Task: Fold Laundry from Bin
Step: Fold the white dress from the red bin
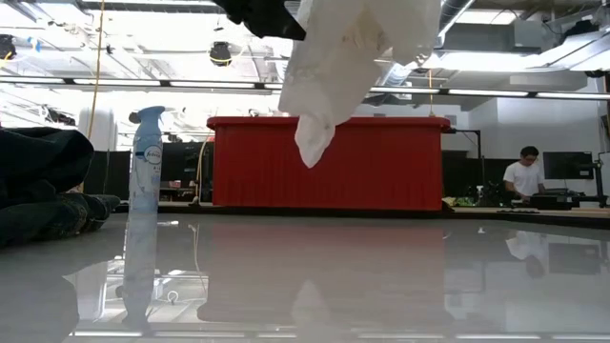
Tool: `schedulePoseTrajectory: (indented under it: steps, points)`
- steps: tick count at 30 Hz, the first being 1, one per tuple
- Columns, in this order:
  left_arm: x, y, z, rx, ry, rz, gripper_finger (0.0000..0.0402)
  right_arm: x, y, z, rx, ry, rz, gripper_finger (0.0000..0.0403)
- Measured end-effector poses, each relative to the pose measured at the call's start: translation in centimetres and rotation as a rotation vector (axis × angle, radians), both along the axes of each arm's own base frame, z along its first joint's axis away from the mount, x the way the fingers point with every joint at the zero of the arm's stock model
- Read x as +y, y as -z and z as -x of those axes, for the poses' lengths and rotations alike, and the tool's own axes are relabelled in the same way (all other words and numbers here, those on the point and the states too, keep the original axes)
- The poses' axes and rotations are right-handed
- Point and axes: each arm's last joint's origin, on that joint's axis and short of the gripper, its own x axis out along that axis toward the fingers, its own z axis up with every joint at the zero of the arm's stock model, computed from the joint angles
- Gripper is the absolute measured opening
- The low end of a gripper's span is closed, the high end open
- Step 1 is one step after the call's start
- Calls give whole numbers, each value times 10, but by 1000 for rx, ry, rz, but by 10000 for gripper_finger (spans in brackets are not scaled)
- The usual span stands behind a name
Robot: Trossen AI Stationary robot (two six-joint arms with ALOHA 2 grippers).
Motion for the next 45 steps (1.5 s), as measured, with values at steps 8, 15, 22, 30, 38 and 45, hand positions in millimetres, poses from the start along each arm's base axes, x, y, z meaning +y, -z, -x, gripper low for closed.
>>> schedulePoseTrajectory:
  steps: [8, 15, 22, 30, 38, 45]
  points:
    - [-11, 0, 3, -15, -2, 10, 155, -1, 0, 0, 0, 4, 4, 24]
    - [-26, 2, 6, 24, -6, -37, 155, -1, 0, 0, 4, 4, 3, 24]
    - [-9, 4, 2, 5, -84, -15, 155, -1, 0, 1, 0, 2, 4, 24]
    - [9, 6, -3, -16, -77, 36, 155, 0, -1, 0, -5, -5, -1, 24]
    - [26, 12, -8, -20, -80, 68, 155, 0, -1, 0, -6, -7, -8, 24]
    - [34, 24, -25, -41, -83, 15, 155, -1, -1, -2, -19, -10, -31, 24]
